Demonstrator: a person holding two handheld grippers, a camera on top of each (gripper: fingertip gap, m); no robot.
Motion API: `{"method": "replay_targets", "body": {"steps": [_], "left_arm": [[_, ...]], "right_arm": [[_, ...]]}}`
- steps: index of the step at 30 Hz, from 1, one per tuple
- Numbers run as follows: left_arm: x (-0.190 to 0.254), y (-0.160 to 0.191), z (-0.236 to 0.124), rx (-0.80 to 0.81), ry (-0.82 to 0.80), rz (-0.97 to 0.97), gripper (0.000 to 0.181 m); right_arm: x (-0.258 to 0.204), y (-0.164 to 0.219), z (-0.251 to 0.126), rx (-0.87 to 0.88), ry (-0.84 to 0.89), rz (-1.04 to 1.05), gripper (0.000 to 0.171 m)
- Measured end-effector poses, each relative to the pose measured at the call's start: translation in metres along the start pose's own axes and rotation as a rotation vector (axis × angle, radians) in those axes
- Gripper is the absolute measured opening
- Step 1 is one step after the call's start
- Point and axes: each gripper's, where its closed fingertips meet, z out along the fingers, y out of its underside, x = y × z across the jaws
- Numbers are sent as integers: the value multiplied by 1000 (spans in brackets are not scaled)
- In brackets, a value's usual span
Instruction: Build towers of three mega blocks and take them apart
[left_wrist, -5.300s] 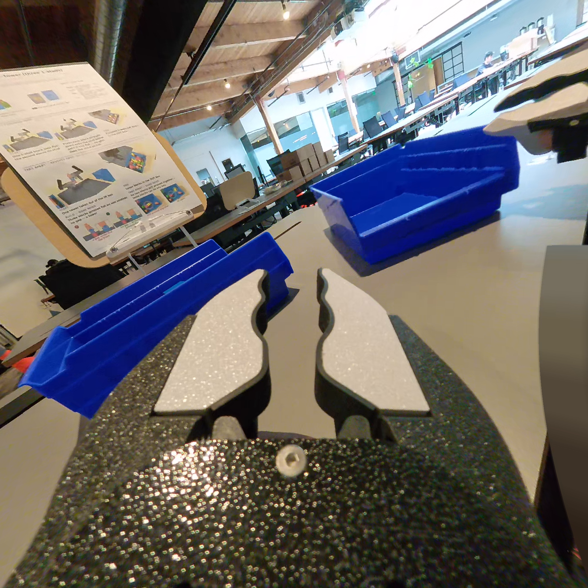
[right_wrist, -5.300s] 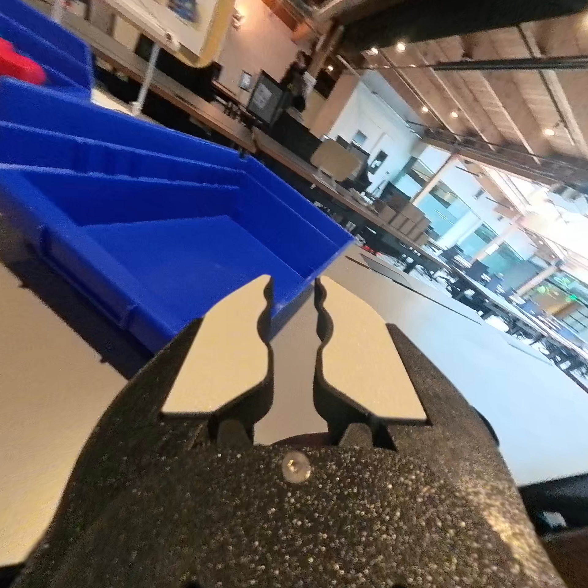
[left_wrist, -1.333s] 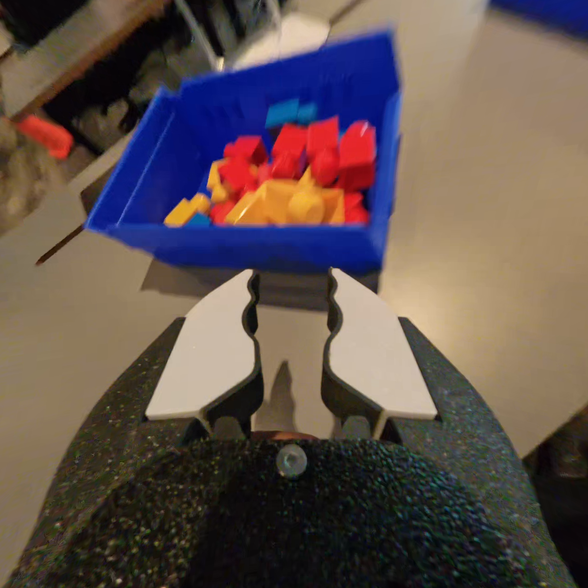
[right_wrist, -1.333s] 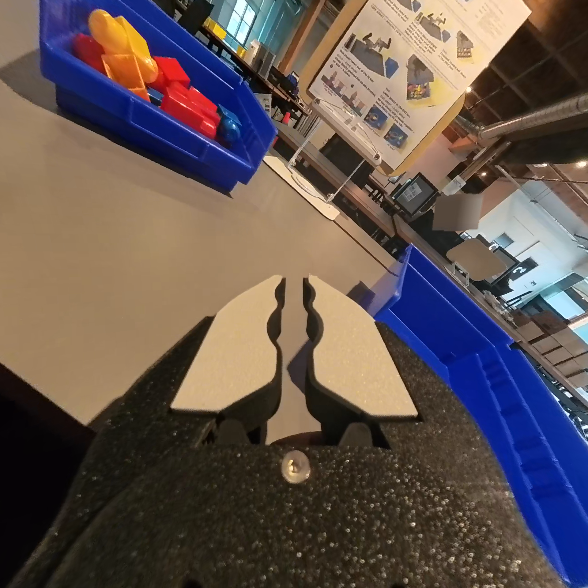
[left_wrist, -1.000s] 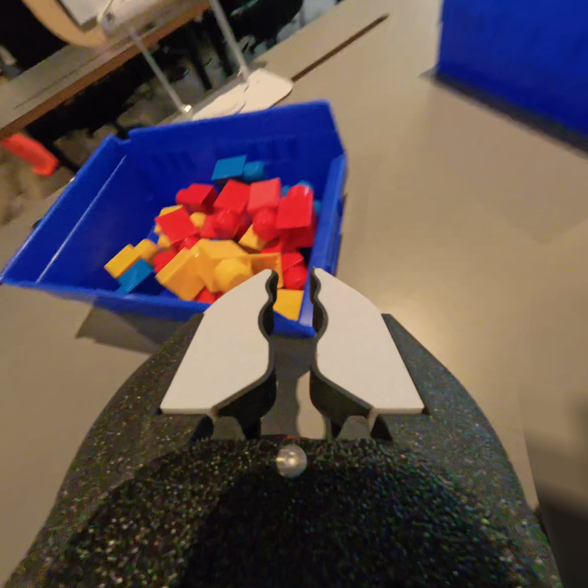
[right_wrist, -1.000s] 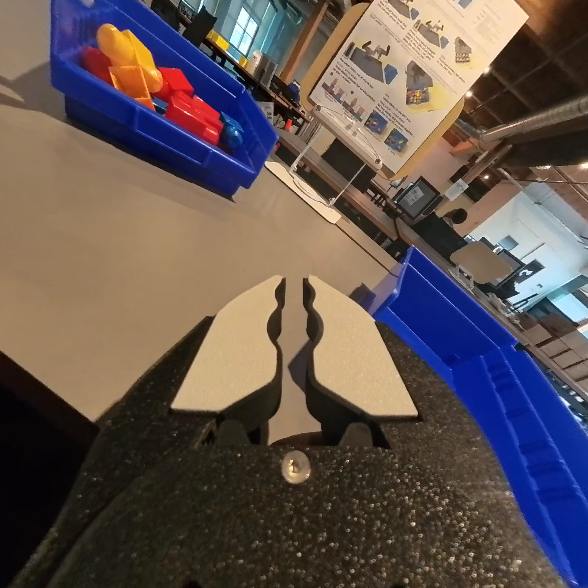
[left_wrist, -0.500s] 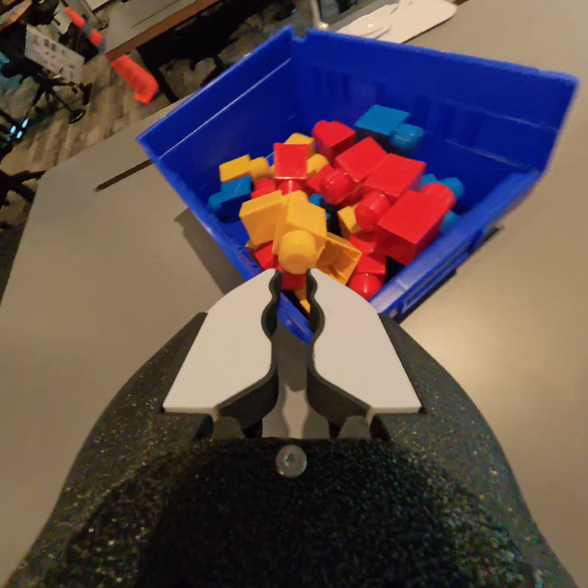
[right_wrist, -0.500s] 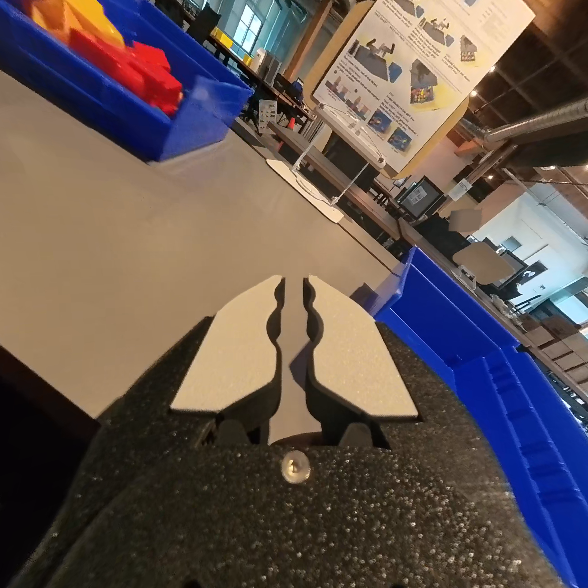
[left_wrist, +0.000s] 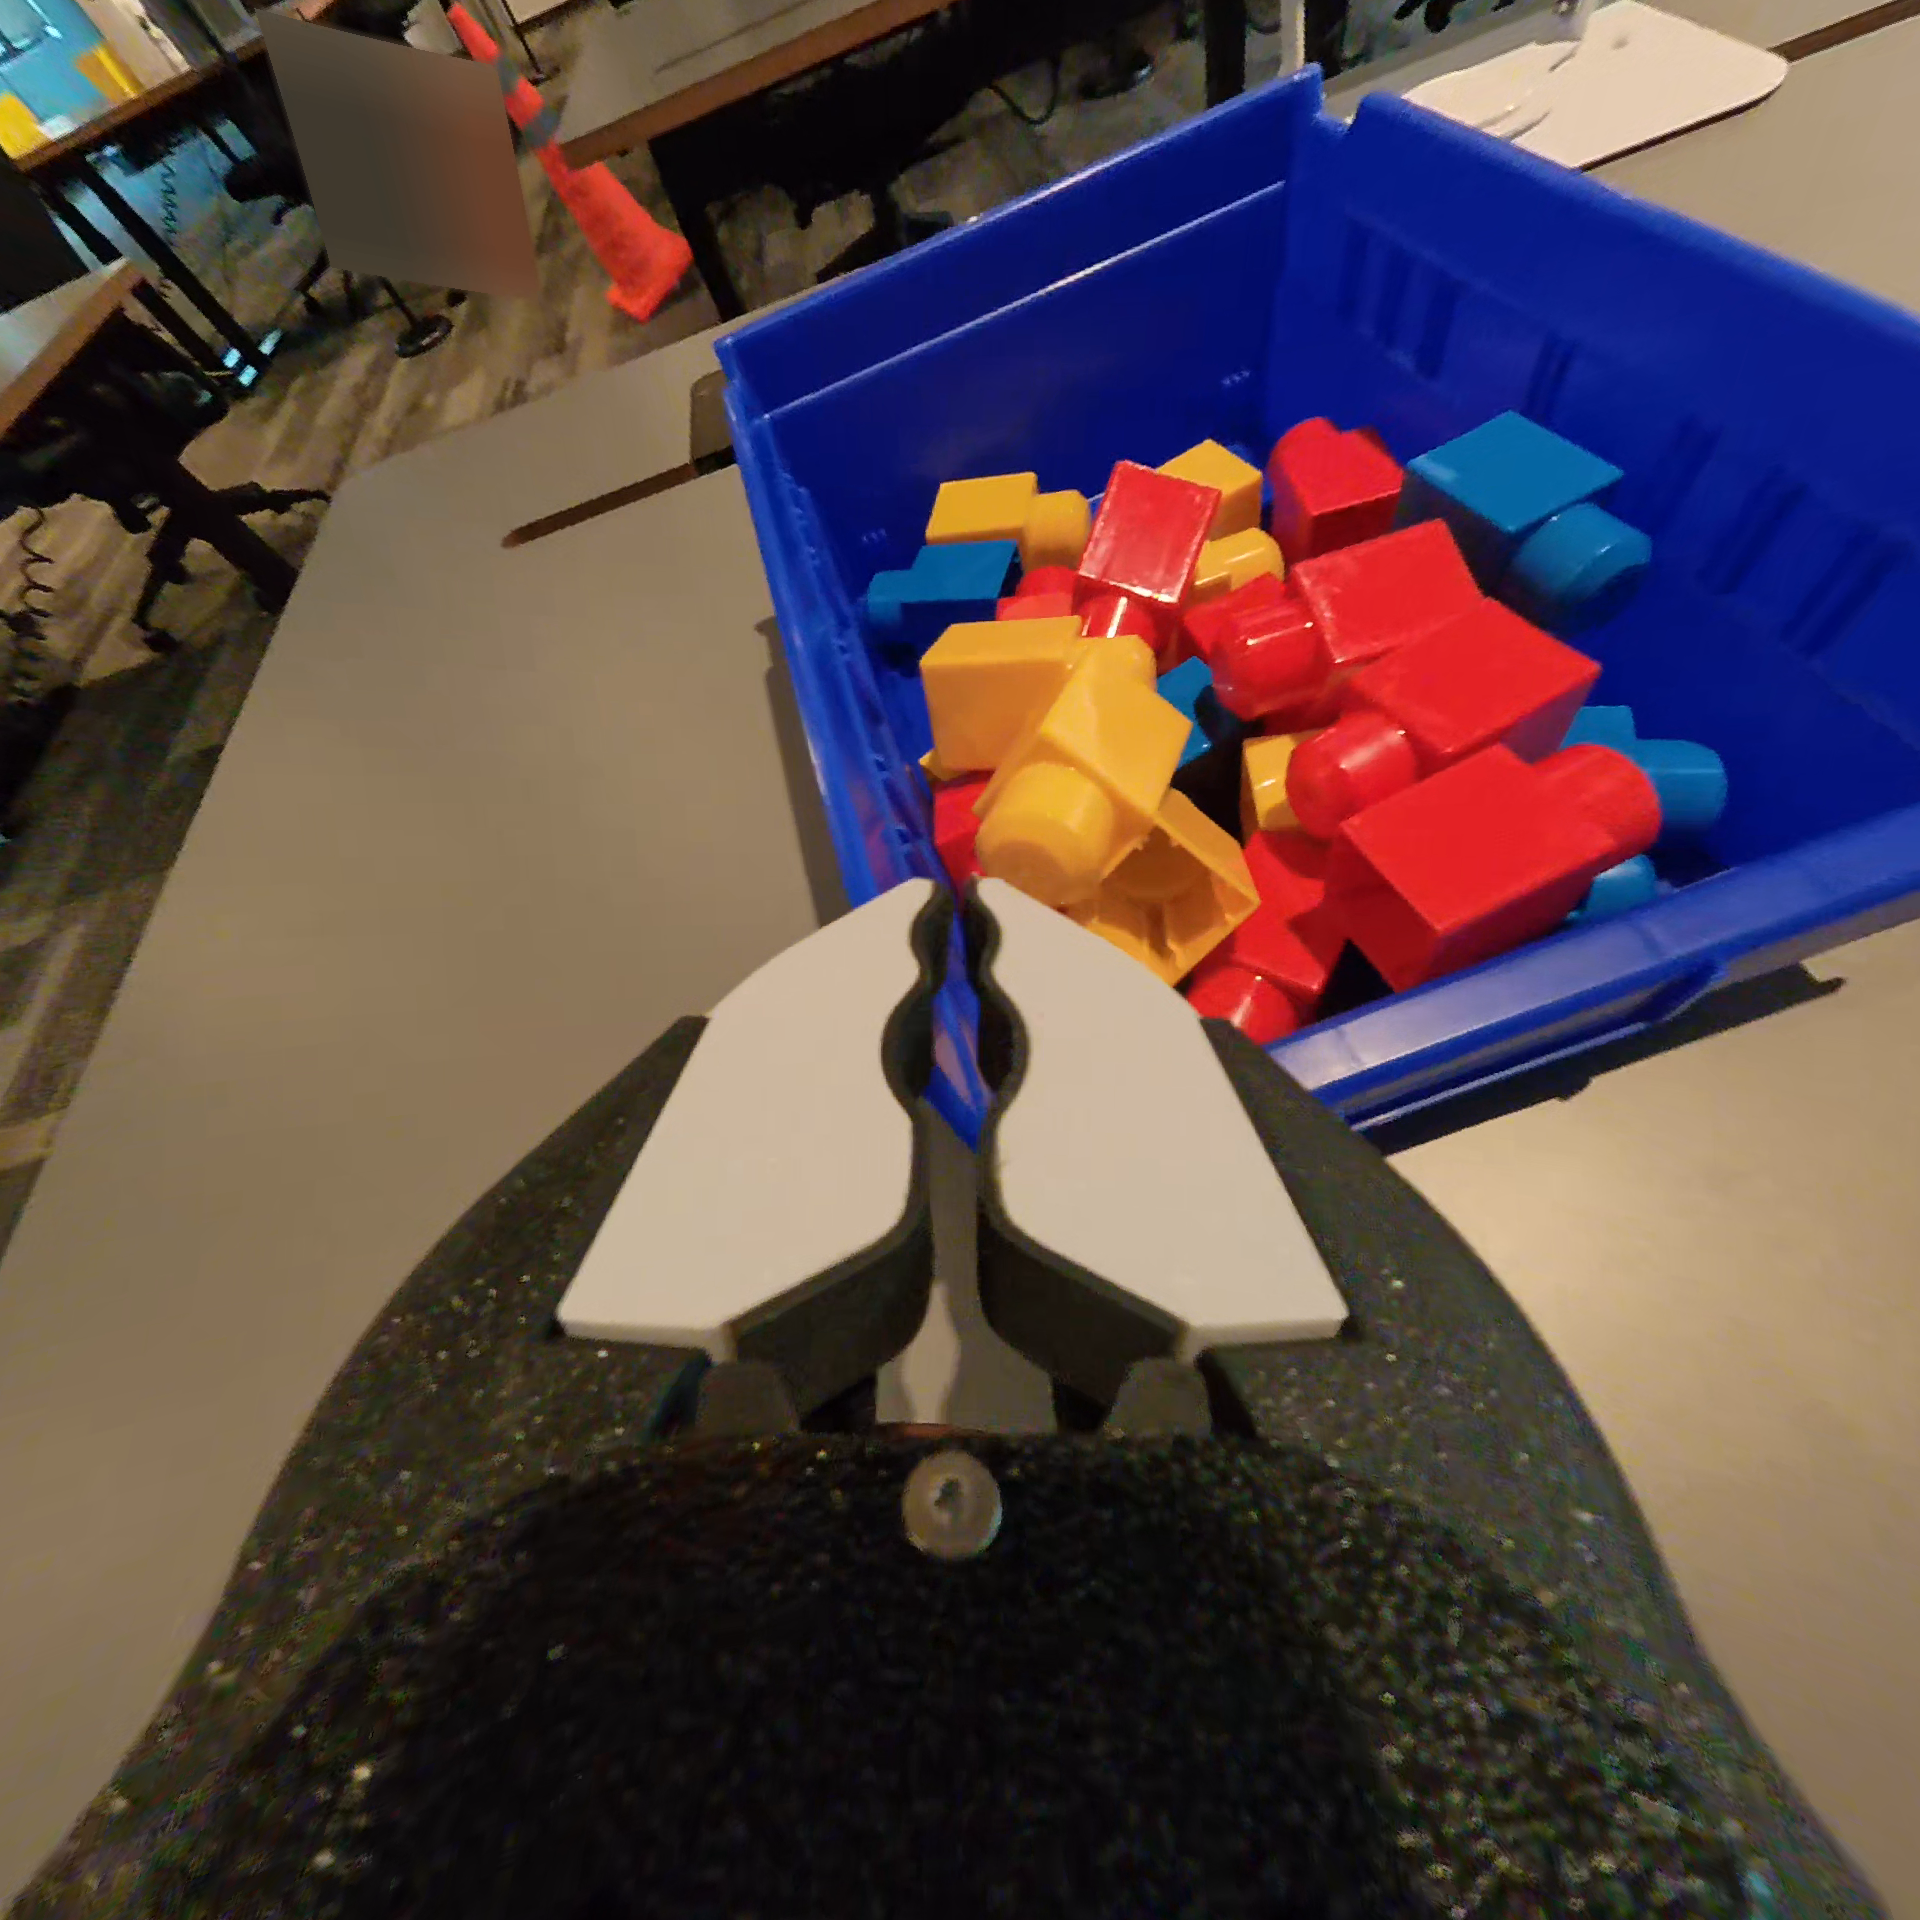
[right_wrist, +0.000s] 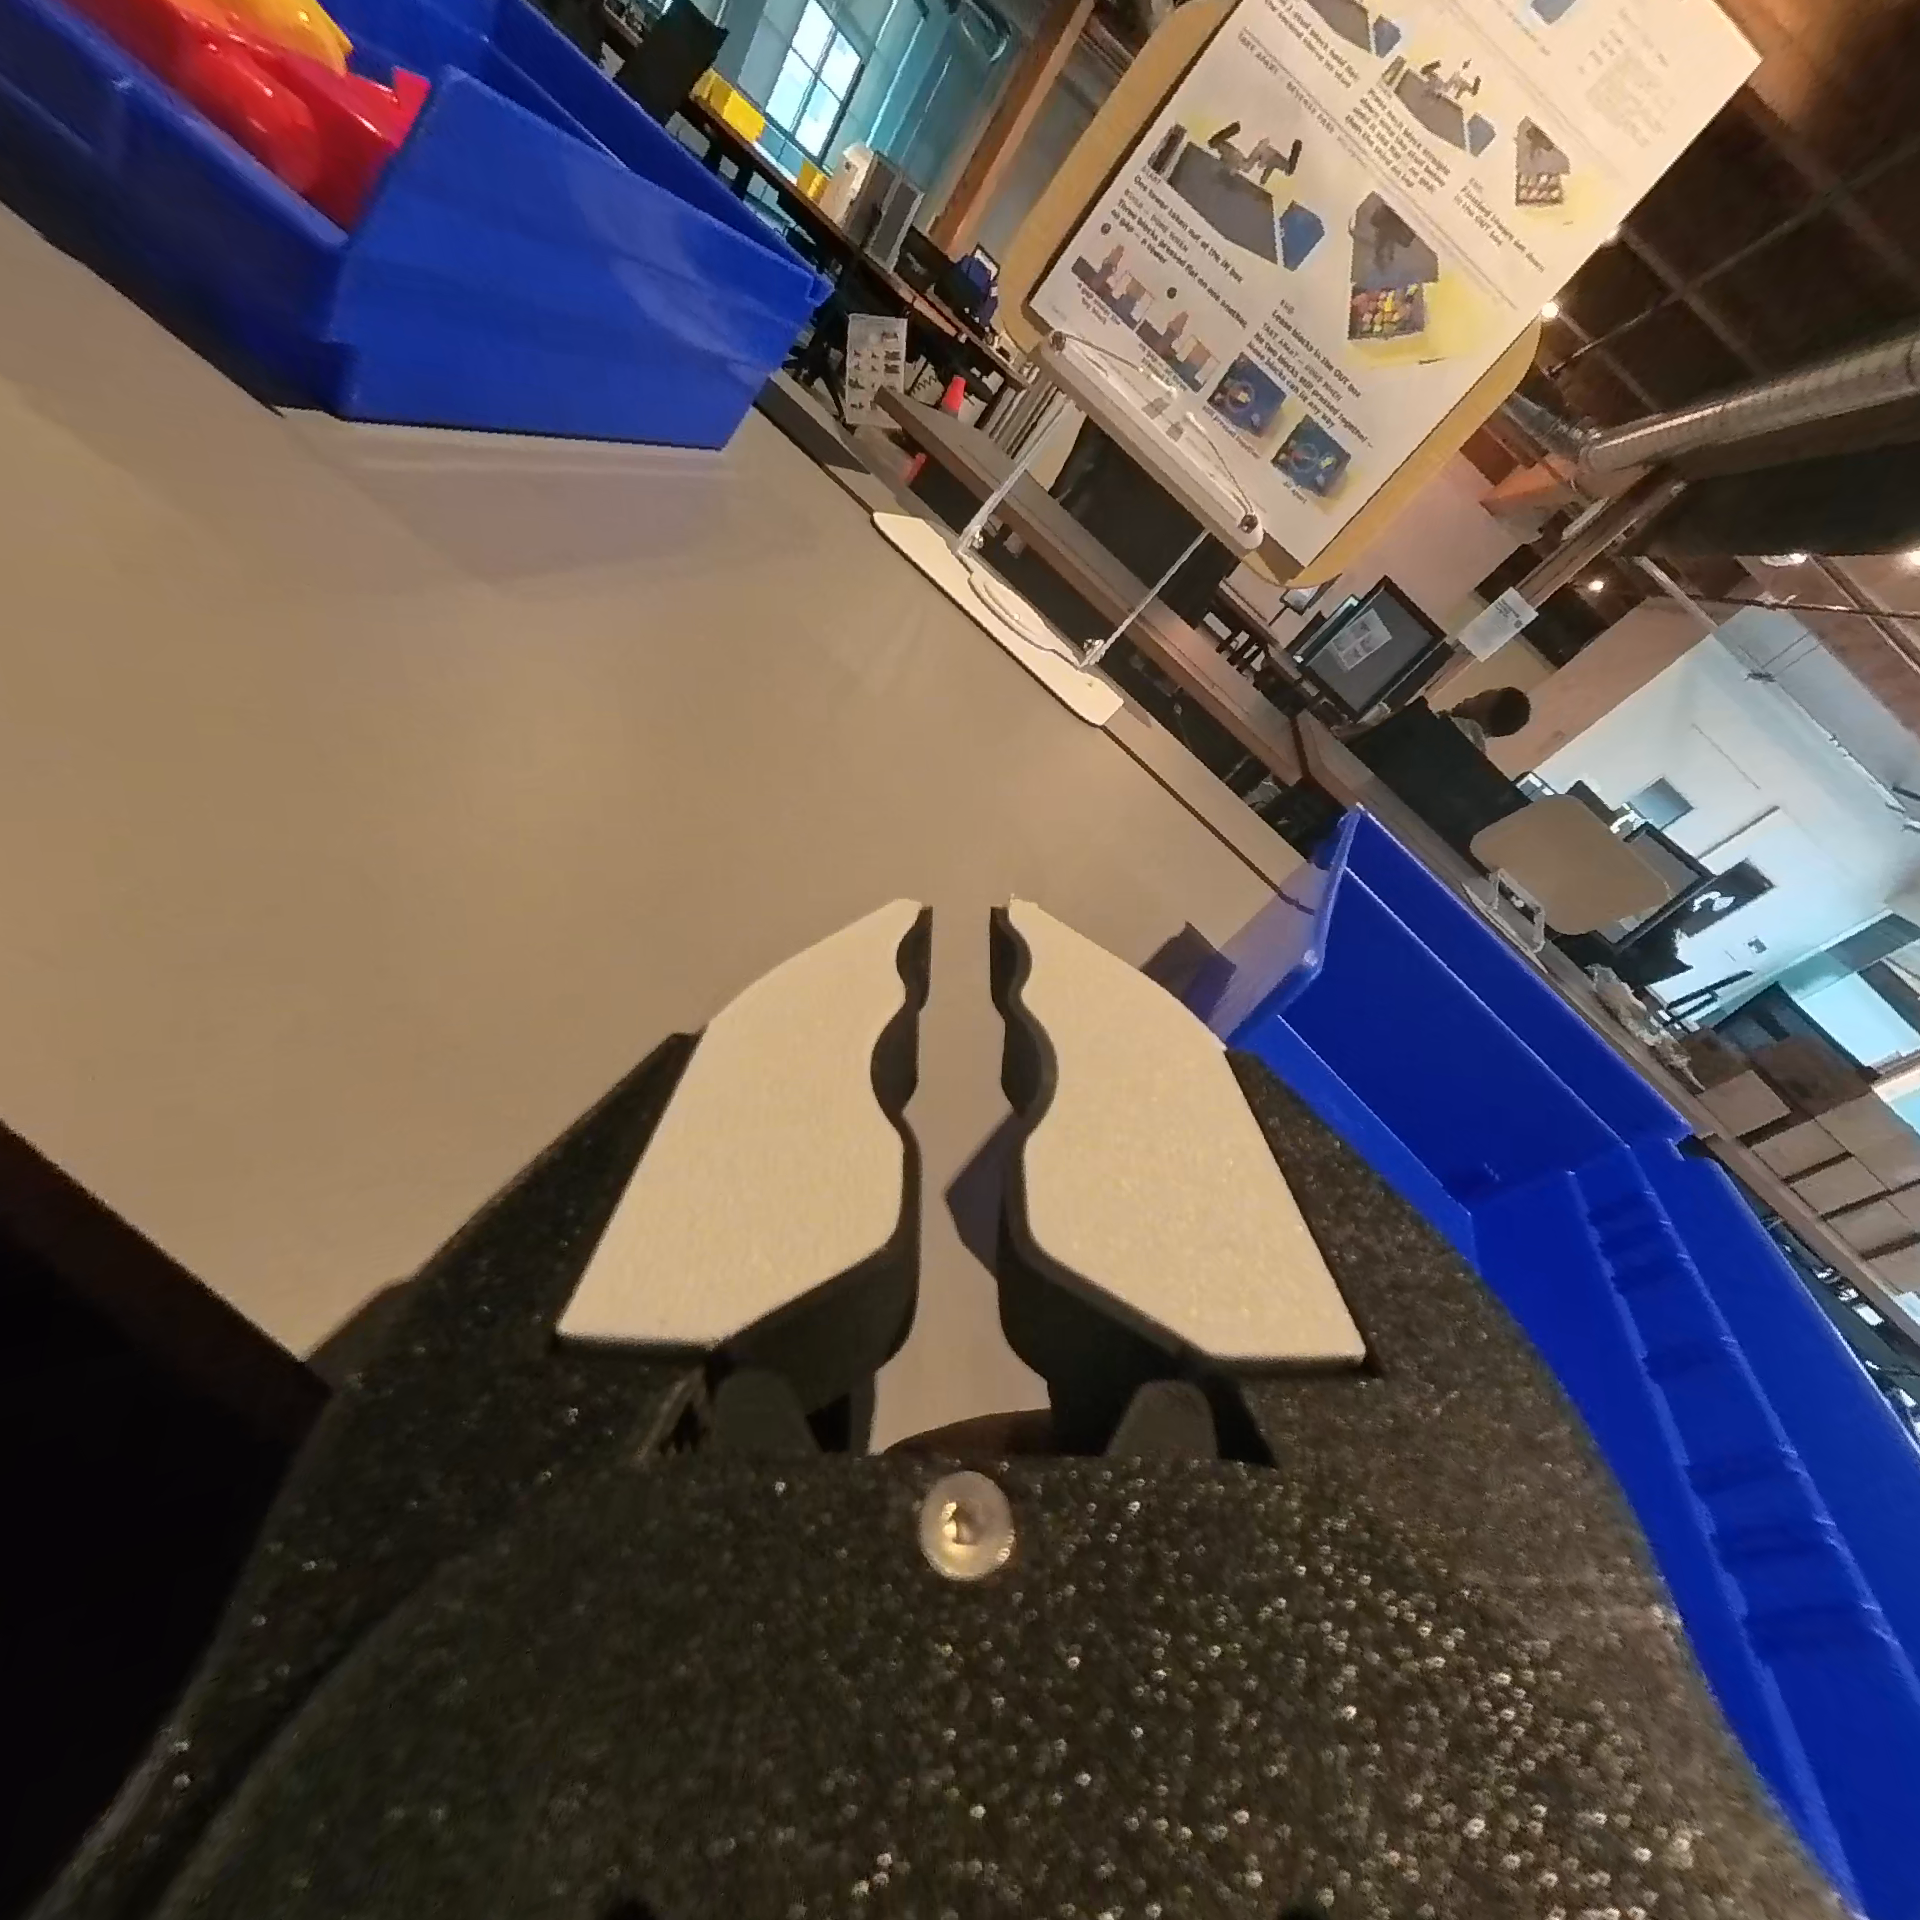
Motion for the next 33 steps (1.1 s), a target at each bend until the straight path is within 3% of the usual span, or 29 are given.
{"method": "replay_targets", "body": {"steps": [8,12,17,21,33], "left_arm": [[-10,2,1,5,-28,-11,0],[-24,-4,-6,48,-116,-17,27],[-21,7,-2,6,-60,-41,29],[-22,19,9,-26,-70,-26,11],[-83,36,9,-7,-166,-145,11]], "right_arm": [[-1,0,0,3,-3,-2,11],[-1,0,0,-1,-3,-7,11],[-2,0,1,-4,-2,-18,11],[-3,0,0,-1,-3,-25,11],[-3,0,0,1,-10,-21,11]]}}
